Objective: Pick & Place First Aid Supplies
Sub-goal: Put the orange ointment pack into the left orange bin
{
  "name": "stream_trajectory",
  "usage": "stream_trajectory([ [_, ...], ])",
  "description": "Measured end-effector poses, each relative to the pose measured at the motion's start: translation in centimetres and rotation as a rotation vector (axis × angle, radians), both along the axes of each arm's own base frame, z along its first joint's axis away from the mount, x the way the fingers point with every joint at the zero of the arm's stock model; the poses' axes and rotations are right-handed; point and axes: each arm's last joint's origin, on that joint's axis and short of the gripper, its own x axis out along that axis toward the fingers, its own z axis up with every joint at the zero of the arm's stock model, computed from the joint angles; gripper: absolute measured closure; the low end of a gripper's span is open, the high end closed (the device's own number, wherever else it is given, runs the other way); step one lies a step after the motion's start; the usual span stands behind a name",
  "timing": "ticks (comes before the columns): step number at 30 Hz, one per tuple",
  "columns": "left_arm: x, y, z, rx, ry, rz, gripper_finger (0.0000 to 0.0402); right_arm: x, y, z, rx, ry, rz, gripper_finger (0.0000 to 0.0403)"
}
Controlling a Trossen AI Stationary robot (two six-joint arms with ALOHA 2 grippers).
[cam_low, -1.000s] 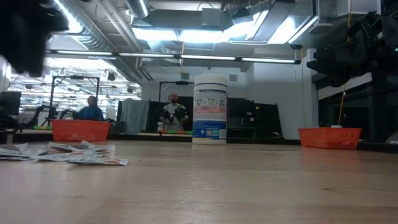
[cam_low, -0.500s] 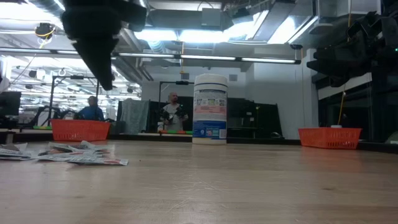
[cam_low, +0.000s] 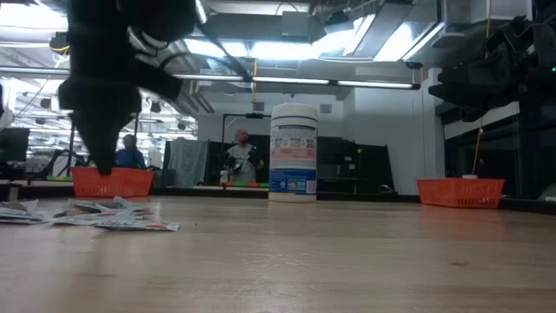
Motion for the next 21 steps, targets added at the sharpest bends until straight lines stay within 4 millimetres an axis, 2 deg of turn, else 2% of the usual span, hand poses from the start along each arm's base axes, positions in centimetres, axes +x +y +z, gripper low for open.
stream_trajectory([
  [6,-0.3,-0.2,-2.3,-0.15,-0.022,-0.031,0.0258,0.0,0.0,0.0,-0.001,0.0,0.0,0.0212],
  [13,-0.7,0.3,-3.9,-0.166,-0.053,-0.031,0.0259,0.0,0.0,0.0,-0.002,0.0,0.0,0.0212],
  [18,-0.9,0.8,-4.4,-0.221,-0.066,-0.035,0.0262,0.0,0.0,0.0,0.0,0.0,0.0,0.0212],
  [21,-0.8,0.9,-4.3,-0.223,-0.07,-0.058,0.0281,0.0,0.0,0.0,0.0,0.0,0.0,0.0212],
])
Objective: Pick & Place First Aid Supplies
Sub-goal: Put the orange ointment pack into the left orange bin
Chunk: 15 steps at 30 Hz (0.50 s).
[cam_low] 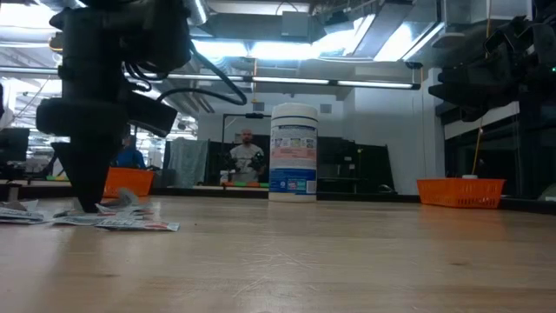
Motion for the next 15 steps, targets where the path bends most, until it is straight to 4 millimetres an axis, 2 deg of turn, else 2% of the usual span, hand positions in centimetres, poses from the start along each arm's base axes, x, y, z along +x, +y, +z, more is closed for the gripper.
stream_trajectory([
  [8,-0.46,0.29,0.53,0.06,-0.004,-0.042,0.039,0.0,0.0,0.01,0.0,0.0,-0.001,0.0212],
  [15,-0.85,0.43,0.52,0.085,0.036,-0.054,0.04,0.0,0.0,0.0,0.0,0.0,0.0,0.0212],
])
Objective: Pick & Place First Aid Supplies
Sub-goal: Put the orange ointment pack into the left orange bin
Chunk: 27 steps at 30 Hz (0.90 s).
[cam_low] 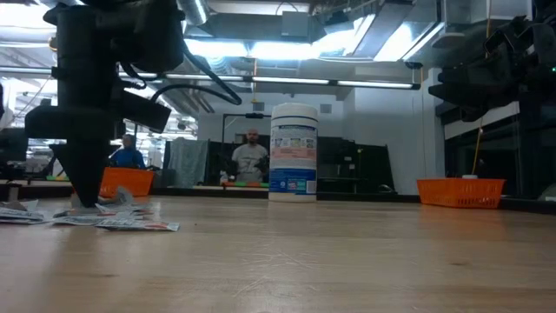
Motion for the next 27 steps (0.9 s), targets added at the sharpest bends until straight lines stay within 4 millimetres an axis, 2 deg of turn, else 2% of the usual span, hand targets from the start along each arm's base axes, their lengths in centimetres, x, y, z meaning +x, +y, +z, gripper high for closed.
stream_trajectory([
  [8,0.1,0.5,0.4,-0.018,-0.011,-0.012,0.04,0.0,0.0,0.0,0.0,0.0,0.0,0.0212],
  [14,0.9,1.6,2.8,-0.023,-0.109,-0.033,0.04,0.0,0.0,0.0,0.0,0.0,0.0,0.0212],
  [20,1.0,3.8,5.5,-0.002,-0.211,-0.034,0.04,0.0,0.0,0.0,0.0,0.0,0.0,0.0212],
  [27,-0.1,7.1,8.0,0.062,-0.308,0.016,0.04,0.0,0.0,0.0,0.0,0.0,0.0,0.0212],
])
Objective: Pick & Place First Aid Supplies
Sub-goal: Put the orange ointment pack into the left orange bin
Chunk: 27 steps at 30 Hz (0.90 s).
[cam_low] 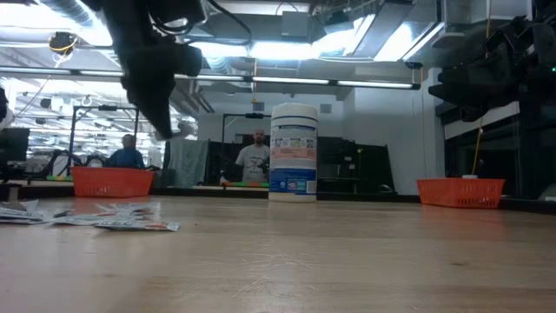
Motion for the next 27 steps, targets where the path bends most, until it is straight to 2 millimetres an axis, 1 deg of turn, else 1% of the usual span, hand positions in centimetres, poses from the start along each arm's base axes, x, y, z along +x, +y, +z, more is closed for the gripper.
stream_trajectory([
  [7,-1.7,2.9,2.2,0.105,-0.079,0.096,0.04,0.0,0.0,0.0,0.0,0.001,0.0,0.0212],
  [16,-3.9,5.4,4.1,0.249,-0.129,0.229,0.04,0.0,0.0,0.0,0.0,0.0,0.0,0.0212],
  [20,-4.8,6.6,4.3,0.326,-0.084,0.296,0.0399,0.0,0.0,0.0,0.0,0.0,0.0,0.0212],
  [27,-7.0,8.7,3.7,0.39,0.102,0.473,0.0399,0.0,0.0,0.0,0.0,0.0,0.0,0.0212],
])
